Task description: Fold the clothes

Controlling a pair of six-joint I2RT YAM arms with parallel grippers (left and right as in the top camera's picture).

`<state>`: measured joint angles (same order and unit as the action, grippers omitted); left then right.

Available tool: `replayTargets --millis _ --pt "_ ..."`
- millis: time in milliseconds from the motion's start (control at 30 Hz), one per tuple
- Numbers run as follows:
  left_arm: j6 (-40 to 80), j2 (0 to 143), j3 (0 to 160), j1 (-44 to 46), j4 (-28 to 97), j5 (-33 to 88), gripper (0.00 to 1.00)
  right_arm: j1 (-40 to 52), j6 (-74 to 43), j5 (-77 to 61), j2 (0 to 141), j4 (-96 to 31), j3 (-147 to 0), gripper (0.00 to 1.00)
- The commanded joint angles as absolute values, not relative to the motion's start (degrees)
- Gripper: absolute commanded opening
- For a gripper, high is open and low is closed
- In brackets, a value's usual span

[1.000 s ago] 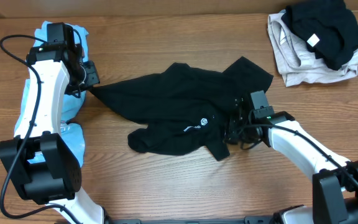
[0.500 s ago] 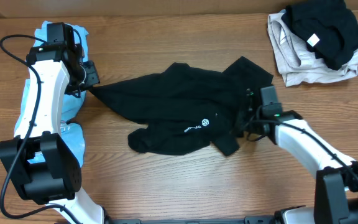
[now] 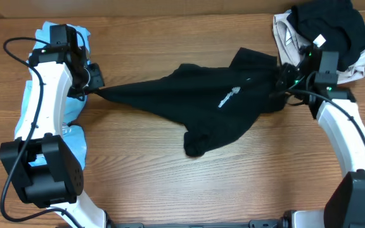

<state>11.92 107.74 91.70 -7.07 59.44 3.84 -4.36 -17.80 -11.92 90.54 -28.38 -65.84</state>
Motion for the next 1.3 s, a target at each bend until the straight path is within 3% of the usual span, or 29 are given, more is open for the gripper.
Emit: replayTargets --millis 0,233,433,500,600,667,833,867,1100,1267 --pt "12.5 107.5 89.6 -6.3 58.6 4.5 0.04 -4.0 -14.8 -16.3 90.1 -32.8 -69.2 0.98" --pt "12.5 107.5 88.9 -6.2 56.7 4.4 0.04 2.2 -13.2 -24.3 89.8 -48.2 -71.3 1.0" --pt "12.5 107.5 88.9 -6.2 55.9 4.3 0.04 17.5 -10.0 -14.0 89.8 -52.9 -69.6 0.97" --pt "12.5 107.5 88.9 -6.2 55.6 4.3 0.04 22.3 -10.9 -8.9 89.8 -51.8 -68.4 0.92" --pt "12.5 107.5 88.9 -6.2 55.4 4.3 0.04 27.3 -12.2 -4.6 90.1 -49.2 -66.8 0.71" --pt "12.5 107.5 88.9 -6.2 55.1 4.3 0.04 29.2 -12.2 -4.0 90.6 -47.3 -65.6 0.64" --pt "12.4 107.5 88.9 -6.2 55.0 4.3 0.04 31.6 -12.4 -6.9 93.0 -46.6 -63.0 0.65" --pt "12.5 107.5 88.9 -6.2 55.0 4.1 0.05 32.2 -12.3 -7.9 93.5 -47.1 -62.9 0.7" --pt "12.5 107.5 88.9 -6.2 54.7 4.1 0.04 40.1 -8.5 -4.7 94.7 -47.2 -62.9 0.79" --pt "12.5 107.5 88.9 -6.2 54.7 4.1 0.04 42.5 -7.6 -1.9 97.1 -46.8 -62.9 0.79"
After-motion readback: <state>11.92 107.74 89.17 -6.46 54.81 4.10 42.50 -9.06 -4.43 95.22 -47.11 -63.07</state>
